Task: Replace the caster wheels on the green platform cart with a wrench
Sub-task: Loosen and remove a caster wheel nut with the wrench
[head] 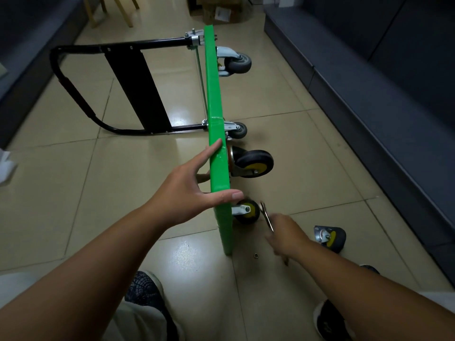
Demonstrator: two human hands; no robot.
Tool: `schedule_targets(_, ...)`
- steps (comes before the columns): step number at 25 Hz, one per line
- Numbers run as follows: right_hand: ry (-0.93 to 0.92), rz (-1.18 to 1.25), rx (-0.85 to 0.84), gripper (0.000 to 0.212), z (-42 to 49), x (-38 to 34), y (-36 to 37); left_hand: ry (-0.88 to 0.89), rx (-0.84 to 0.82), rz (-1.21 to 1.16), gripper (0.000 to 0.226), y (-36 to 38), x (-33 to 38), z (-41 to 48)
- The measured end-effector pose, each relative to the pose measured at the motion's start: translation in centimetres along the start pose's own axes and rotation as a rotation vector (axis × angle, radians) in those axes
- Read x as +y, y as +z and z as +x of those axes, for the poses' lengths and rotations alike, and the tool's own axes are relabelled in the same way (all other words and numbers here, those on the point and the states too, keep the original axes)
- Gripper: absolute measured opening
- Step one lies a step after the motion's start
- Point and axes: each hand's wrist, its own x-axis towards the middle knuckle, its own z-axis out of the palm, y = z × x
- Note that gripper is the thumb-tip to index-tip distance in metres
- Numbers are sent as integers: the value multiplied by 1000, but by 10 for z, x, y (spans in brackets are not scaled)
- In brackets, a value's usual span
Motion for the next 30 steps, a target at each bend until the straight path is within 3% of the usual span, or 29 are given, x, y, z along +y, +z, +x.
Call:
schedule_targets(1, 125, -54, -148, 7, -9, 9, -6, -4, 0, -1, 107, 0, 0, -1)
schedule_targets(3, 252, -13, -301, 25, -20, 15, -19, -3, 5, 4, 106, 0, 1, -2)
schedule_targets(9, 155, 670, -105, 30, -41, -68, -60, 11, 11, 18, 106, 1, 1, -2)
schedule_targets(12, 59, 808, -95, 27, -48, -104, -72, 16, 12, 22, 106, 1, 0, -2)
schedule_targets(16, -19, 813, -83, 27, -56, -104, -69, 22, 13, 21, 107, 1, 0, -1)
schedule_targets(20, -99, 917, -188, 22, -59, -98, -73, 21, 11, 49, 107, 1, -1, 1)
schedule_targets(24, -205, 859, -240, 24, -53, -91, -69, 13, 14, 60, 108, 0, -3, 0)
schedule_targets(27, -352, 684, -141, 24, -44, -74, -46, 18, 19, 59, 107, 1, -3, 0)
schedule_targets(30, -435, 535, -7, 42, -32, -55, -11, 16, 25, 52, 107, 2, -3, 1)
